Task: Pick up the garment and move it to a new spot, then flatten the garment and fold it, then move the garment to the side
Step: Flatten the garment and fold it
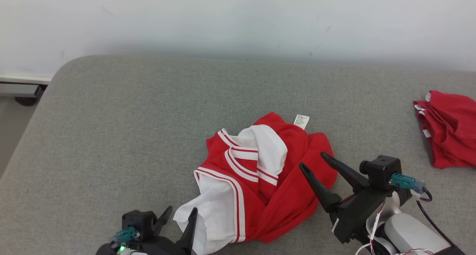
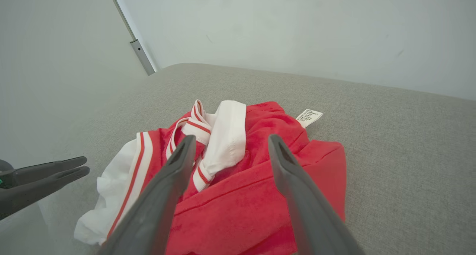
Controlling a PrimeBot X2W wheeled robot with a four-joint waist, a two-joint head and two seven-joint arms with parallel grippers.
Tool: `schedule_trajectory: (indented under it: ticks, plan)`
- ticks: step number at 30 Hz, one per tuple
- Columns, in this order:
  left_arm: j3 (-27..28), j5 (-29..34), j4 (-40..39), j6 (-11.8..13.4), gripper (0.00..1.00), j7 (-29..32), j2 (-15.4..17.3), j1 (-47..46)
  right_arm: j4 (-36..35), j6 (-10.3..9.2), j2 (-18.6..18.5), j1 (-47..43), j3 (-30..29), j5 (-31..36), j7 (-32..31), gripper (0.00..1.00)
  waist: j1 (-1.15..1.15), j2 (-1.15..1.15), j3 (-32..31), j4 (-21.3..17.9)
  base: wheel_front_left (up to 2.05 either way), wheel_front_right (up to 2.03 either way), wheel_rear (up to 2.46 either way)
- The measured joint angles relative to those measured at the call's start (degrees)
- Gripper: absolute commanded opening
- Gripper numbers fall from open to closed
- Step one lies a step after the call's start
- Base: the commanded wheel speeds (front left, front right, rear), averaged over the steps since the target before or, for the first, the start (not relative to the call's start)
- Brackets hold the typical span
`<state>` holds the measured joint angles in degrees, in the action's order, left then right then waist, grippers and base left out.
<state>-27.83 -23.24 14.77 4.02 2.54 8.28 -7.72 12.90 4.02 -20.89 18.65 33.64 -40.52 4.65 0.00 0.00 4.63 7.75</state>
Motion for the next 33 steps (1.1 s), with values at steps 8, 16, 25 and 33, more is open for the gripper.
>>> schedule_trajectory:
  ticks: [8, 16, 25, 33]
  plan:
    - [0.80, -0.40, 6.26, 0.00, 1.00, 1.96, 0.09, -2.27, 0.30, -0.23, 0.07, 0.72, 0.14, 0.65, 0.49, 1.00, 0.00, 0.00, 0.97, -0.85, 0.00, 0.00, 0.00]
    - [1.21, -4.14, 10.91, -2.43, 1.00, 2.85, -1.87, -4.22, 0.80, -0.49, -0.10, 0.72, 0.03, 0.86, 0.90, 1.00, 0.00, 0.00, 1.15, -1.43, 0.00, 0.00, 0.00]
    - [1.96, -6.36, 14.49, -3.54, 0.00, 2.25, -3.02, -4.67, 1.78, -0.58, -0.60, 0.66, -0.40, 0.91, 1.42, 1.00, 0.00, 0.00, 0.69, -1.09, 0.00, 0.00, 0.00]
    - [7.56, -5.58, 12.39, -0.31, 0.00, -3.68, 0.86, -4.62, 3.00, -2.40, -0.94, -0.42, -1.89, 0.91, 2.50, 1.00, 0.00, 0.00, -0.26, 0.50, 0.00, 0.00, 0.00]
